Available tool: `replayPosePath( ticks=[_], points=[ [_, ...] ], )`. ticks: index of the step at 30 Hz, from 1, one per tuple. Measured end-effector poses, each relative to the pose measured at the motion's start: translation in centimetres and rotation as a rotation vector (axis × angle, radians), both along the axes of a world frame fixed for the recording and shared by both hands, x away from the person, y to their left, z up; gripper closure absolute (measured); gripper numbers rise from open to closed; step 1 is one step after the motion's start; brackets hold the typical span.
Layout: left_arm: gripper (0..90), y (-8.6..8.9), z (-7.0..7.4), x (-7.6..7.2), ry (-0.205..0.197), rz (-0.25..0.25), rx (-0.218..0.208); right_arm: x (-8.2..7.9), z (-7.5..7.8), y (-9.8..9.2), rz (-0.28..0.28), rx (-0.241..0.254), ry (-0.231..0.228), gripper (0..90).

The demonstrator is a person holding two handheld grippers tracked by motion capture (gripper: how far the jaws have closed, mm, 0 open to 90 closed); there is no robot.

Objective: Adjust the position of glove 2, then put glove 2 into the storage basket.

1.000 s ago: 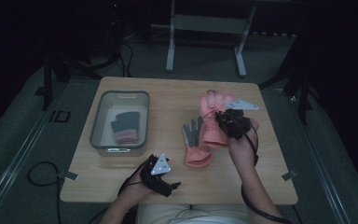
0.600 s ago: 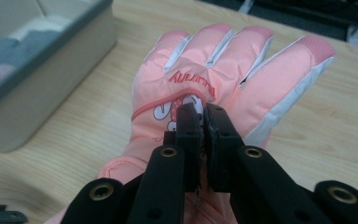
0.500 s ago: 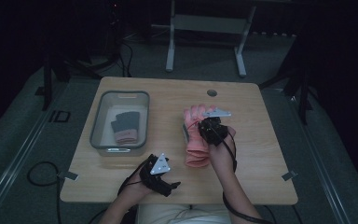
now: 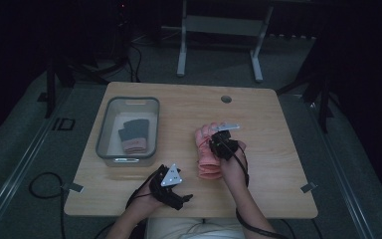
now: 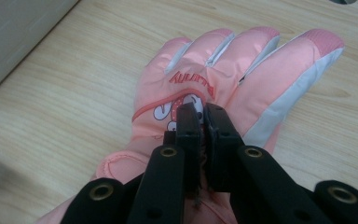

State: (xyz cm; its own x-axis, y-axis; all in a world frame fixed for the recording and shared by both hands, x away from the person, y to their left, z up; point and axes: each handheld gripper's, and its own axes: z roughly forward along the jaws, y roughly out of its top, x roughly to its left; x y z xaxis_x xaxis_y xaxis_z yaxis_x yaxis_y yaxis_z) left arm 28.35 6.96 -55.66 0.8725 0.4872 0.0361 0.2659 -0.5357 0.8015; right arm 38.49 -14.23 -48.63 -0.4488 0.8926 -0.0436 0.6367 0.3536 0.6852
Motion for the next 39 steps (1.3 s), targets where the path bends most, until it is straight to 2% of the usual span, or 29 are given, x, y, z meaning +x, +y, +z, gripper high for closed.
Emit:
replayPosePath(
  ticks=[4,7,11,14,16,21,23,25,26,27,28,29,31,32,36,39],
  points=[
    [3.9,-0.1,0.0,0.0,0.000,0.000,-0.001,-0.3,0.0,-1.0,0.004,0.010,0.023,85.1],
    [3.9,-0.1,0.0,0.0,-0.001,0.000,0.002,-0.3,0.0,-1.2,0.014,0.012,0.024,81.8],
    [3.9,0.0,0.1,0.0,0.000,0.008,-0.009,-0.4,0.4,-1.0,0.030,0.016,0.008,75.2],
    [3.9,0.1,0.2,0.1,0.007,0.015,-0.014,-0.7,1.2,-1.2,0.045,0.051,0.004,71.1],
    [3.9,0.1,0.3,0.2,0.011,0.021,-0.013,-1.0,2.0,-1.4,0.061,0.059,-0.022,69.5],
    [4.4,0.1,1.1,0.1,-0.013,0.051,-0.029,-1.3,3.5,-2.3,0.097,0.078,-0.059,66.2],
    [4.4,0.2,1.8,0.1,-0.027,0.080,-0.059,-1.0,4.1,-3.4,0.109,0.078,-0.069,64.9],
    [4.8,0.3,2.4,0.2,-0.017,0.106,-0.076,-0.9,4.2,-3.9,0.130,0.072,-0.078,63.7],
    [5.6,0.3,2.8,0.4,0.001,0.123,-0.067,-0.8,4.3,-4.2,0.141,0.057,-0.086,63.5],
    [6.0,0.3,2.8,0.4,0.001,0.123,-0.067,-0.8,4.3,-4.2,0.141,0.057,-0.086,63.5],
    [6.0,0.2,3.7,0.2,-0.003,0.149,-0.087,-0.6,4.4,-4.5,0.156,0.055,-0.090,63.5],
    [8.1,0.1,4.2,0.2,-0.002,0.143,-0.106,-0.4,4.6,-5.2,0.197,0.068,-0.101,63.0],
    [8.8,-0.4,5.0,0.4,0.014,0.122,-0.135,-0.1,4.7,-5.7,0.206,0.044,-0.113,63.3],
    [8.8,-0.8,5.3,0.6,0.016,0.110,-0.133,0.1,4.7,-5.9,0.206,0.051,-0.115,64.1],
    [8.9,-2.3,6.2,1.9,0.031,0.070,-0.073,0.8,5.3,-6.2,0.204,0.082,-0.117,69.9],
    [9.1,-3.0,7.1,3.3,0.052,0.072,-0.045,1.2,5.2,-5.5,0.222,0.085,-0.107,71.9]
  ],
)
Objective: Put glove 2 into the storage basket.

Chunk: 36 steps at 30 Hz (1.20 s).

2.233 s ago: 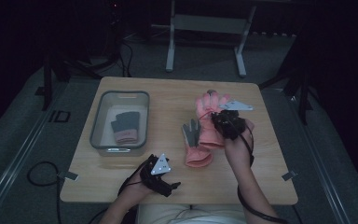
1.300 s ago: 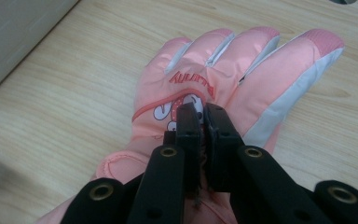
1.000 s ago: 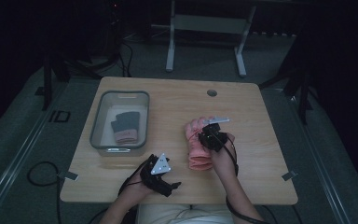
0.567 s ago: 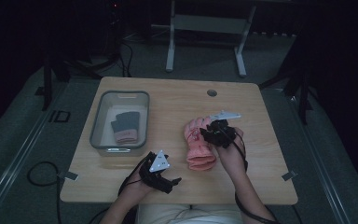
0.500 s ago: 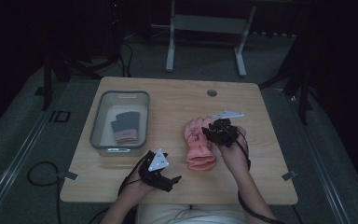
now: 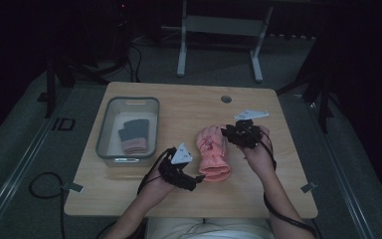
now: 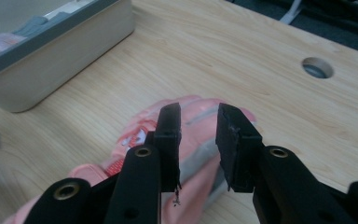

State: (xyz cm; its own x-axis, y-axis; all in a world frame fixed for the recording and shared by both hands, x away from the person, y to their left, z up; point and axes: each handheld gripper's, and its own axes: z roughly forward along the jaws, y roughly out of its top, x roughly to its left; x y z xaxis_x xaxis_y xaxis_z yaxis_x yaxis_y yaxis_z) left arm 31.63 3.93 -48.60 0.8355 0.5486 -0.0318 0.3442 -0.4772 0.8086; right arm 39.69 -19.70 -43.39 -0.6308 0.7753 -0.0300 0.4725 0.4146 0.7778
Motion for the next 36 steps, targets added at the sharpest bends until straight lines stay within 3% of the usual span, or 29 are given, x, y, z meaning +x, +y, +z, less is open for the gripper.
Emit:
replayPosePath(
  ticks=[7,9,12,13,15,21,23,26,29,31,33,34,36],
  points=[
    [14.0,-0.6,1.5,2.4,0.000,0.044,-0.007,0.1,-1.9,1.6,0.032,0.004,0.028,72.0],
    [14.3,-1.1,1.9,3.6,-0.002,0.065,0.028,0.0,-3.5,1.5,0.016,-0.040,0.055,70.5],
    [14.6,-1.3,1.8,4.9,0.034,0.094,0.030,-0.4,-5.0,0.5,-0.002,-0.100,0.086,64.7],
    [15.3,-1.4,1.6,5.3,0.042,0.104,0.031,-0.4,-5.4,-0.1,-0.009,-0.097,0.109,63.7],
    [15.3,-1.6,0.9,6.4,0.099,0.115,0.015,-0.3,-6.2,-1.2,-0.023,-0.074,0.164,59.7],
    [15.7,-2.3,-2.5,10.0,0.270,0.192,0.043,0.6,-6.9,-1.9,-0.011,-0.054,0.236,52.6],
    [19.7,-2.3,-3.3,10.6,0.313,0.217,0.038,1.0,-7.1,-1.8,-0.003,-0.050,0.259,50.5],
    [22.2,-2.2,-4.8,11.4,0.421,0.224,-0.007,1.4,-7.6,-1.7,0.006,-0.034,0.286,50.1],
    [25.7,-2.0,-5.9,11.8,0.493,0.215,-0.063,1.9,-8.3,-1.8,-0.001,0.005,0.320,45.4],
    [32.8,-2.0,-6.3,12.0,0.519,0.194,-0.098,2.3,-8.7,-2.1,-0.016,0.043,0.357,42.2],
    [48.7,-2.0,-6.7,12.1,0.566,0.160,-0.143,2.6,-9.1,-2.3,-0.013,0.090,0.399,46.6],
    [52.6,-1.9,-6.9,12.2,0.596,0.152,-0.164,2.8,-9.3,-2.4,-0.002,0.115,0.418,46.7],
    [61.0,-2.0,-6.8,12.1,0.588,0.135,-0.168,2.9,-9.5,-2.5,-0.005,0.140,0.441,50.1]
  ],
)
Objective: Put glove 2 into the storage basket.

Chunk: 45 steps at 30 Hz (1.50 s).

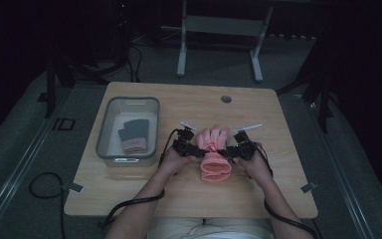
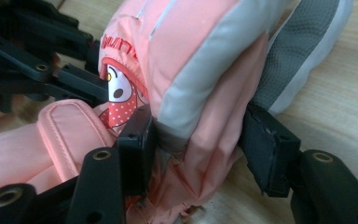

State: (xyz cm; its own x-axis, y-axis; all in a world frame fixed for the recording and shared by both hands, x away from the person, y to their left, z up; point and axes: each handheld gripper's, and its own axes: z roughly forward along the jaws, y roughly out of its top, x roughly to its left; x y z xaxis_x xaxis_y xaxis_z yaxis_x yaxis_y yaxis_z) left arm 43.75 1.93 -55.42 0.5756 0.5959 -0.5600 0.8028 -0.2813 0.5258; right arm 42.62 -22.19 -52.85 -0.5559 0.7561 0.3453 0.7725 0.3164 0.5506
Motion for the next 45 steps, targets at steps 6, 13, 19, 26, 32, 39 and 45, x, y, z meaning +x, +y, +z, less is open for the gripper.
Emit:
replayPosePath(
  ticks=[6,13,19,26,32,39,45],
  points=[
    [75.2,-0.8,1.6,-0.9,-0.096,-0.022,0.061,-0.9,0.4,0.2,-0.002,0.014,-0.052,63.9],
    [76.7,-0.6,3.6,-1.6,-0.151,-0.021,0.020,-1.6,1.5,-0.1,-0.006,0.047,-0.087,66.1],
    [76.7,0.1,6.2,-1.9,-0.207,-0.020,0.032,-1.9,3.4,0.2,0.001,0.083,-0.138,67.0],
    [76.8,1.4,9.3,-2.0,-0.251,-0.016,0.040,-1.8,6.0,1.2,0.013,0.121,-0.183,67.3],
    [76.7,3.3,12.1,-2.2,-0.294,0.013,0.052,-1.4,8.5,2.9,0.036,0.136,-0.219,67.3],
    [76.7,5.7,14.7,-2.2,-0.319,0.048,0.082,-0.7,10.8,5.5,0.063,0.136,-0.257,67.3],
    [76.8,7.9,16.1,-2.5,-0.335,0.094,0.089,0.0,12.3,7.8,0.093,0.149,-0.271,67.3]
  ],
)
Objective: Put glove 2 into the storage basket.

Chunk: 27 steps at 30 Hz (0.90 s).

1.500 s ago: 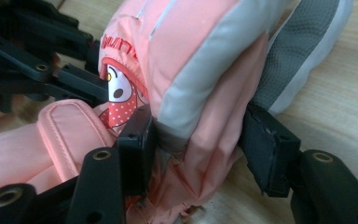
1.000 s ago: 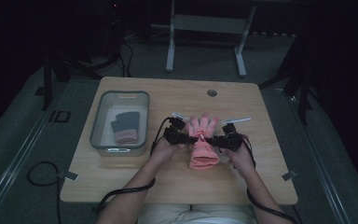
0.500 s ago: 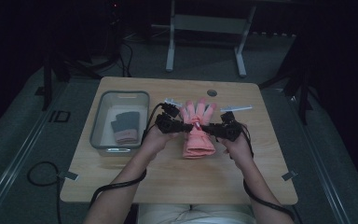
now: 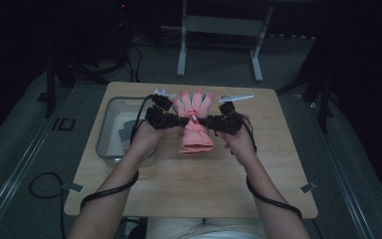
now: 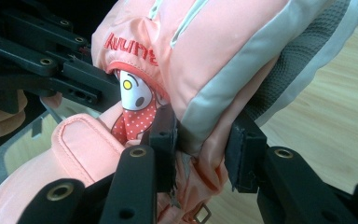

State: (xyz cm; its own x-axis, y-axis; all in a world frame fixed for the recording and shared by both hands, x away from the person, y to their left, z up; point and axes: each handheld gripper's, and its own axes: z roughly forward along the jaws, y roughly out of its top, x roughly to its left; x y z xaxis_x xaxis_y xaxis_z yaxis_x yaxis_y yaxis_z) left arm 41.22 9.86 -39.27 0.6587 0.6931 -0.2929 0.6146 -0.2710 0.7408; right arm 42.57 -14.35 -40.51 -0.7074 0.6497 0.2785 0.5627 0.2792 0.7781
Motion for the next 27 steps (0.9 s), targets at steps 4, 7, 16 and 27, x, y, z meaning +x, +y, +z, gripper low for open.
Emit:
replayPosePath(
  ticks=[4,7,16,27],
  points=[
    [76.8,1.2,0.6,-0.2,-0.007,0.026,-0.006,0.3,0.7,1.2,0.018,-0.002,-0.014,67.3],
    [76.8,2.8,1.2,-0.5,-0.018,0.054,-0.003,0.7,1.3,2.9,0.042,-0.003,-0.023,67.3],
    [76.8,7.2,2.1,-1.4,-0.024,0.129,0.017,1.3,2.1,7.5,0.098,0.005,-0.029,67.3],
    [76.9,13.4,1.6,-2.8,-0.011,0.242,0.022,2.2,1.9,14.5,0.194,-0.002,-0.016,67.3]
  ],
)
